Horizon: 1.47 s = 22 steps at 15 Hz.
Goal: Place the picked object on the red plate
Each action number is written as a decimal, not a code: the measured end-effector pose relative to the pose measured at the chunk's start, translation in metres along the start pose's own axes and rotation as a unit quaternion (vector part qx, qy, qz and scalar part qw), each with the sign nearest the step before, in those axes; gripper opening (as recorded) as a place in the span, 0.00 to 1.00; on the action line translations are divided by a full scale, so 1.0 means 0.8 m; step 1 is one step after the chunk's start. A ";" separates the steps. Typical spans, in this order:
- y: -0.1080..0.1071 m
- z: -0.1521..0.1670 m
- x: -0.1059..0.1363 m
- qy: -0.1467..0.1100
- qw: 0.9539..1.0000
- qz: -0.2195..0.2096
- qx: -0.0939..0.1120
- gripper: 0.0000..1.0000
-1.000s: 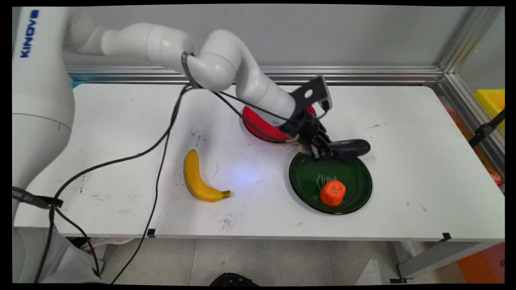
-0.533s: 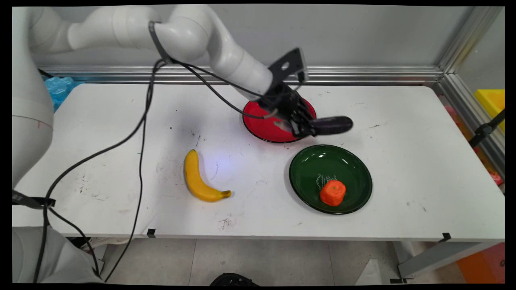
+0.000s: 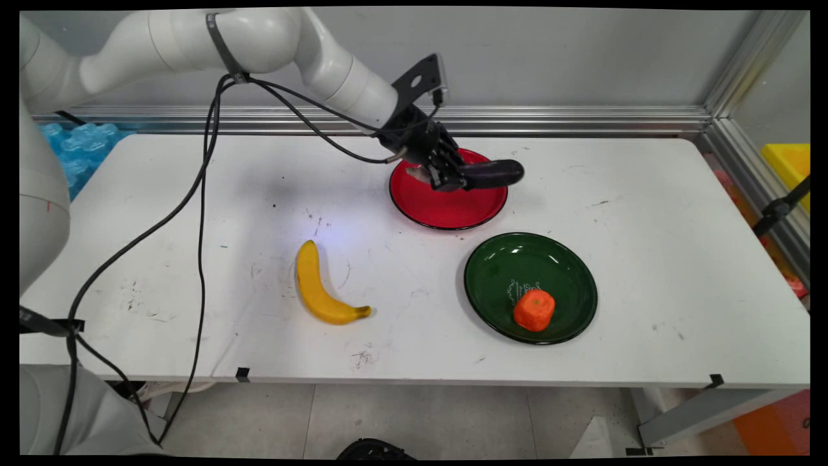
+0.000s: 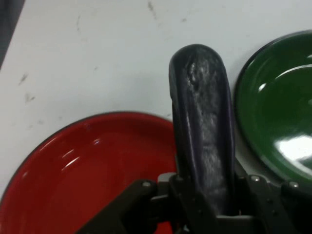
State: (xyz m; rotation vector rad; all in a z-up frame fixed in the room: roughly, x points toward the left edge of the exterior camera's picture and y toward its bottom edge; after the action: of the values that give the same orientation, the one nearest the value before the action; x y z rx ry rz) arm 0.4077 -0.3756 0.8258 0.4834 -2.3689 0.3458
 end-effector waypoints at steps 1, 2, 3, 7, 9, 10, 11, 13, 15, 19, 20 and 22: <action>-0.009 0.002 -0.007 -0.002 1.000 0.001 0.001 0.00; -0.014 0.003 -0.012 -0.003 1.000 0.001 0.002 0.00; -0.022 0.006 -0.019 -0.004 1.000 0.003 0.003 0.00; -0.054 0.022 -0.042 -0.009 1.000 0.010 0.007 0.00; -0.071 0.032 -0.053 -0.011 1.000 0.013 0.009 0.00; -0.076 0.035 -0.056 -0.011 1.000 0.014 0.010 0.00; -0.080 0.038 -0.059 -0.012 1.000 0.014 0.010 0.00; -0.091 0.046 -0.067 -0.013 1.000 0.017 0.009 0.00; -0.100 0.053 -0.073 -0.013 1.000 0.019 0.008 0.00; -0.114 0.064 -0.082 -0.014 1.000 0.021 0.006 0.00; -0.117 0.066 -0.084 -0.014 1.000 0.021 0.006 0.00; -0.120 0.069 -0.086 -0.014 1.000 0.021 0.005 1.00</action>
State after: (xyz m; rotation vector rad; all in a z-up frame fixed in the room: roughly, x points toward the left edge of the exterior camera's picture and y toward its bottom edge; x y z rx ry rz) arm 0.4655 -0.4650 0.7503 0.4453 -2.4081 0.3734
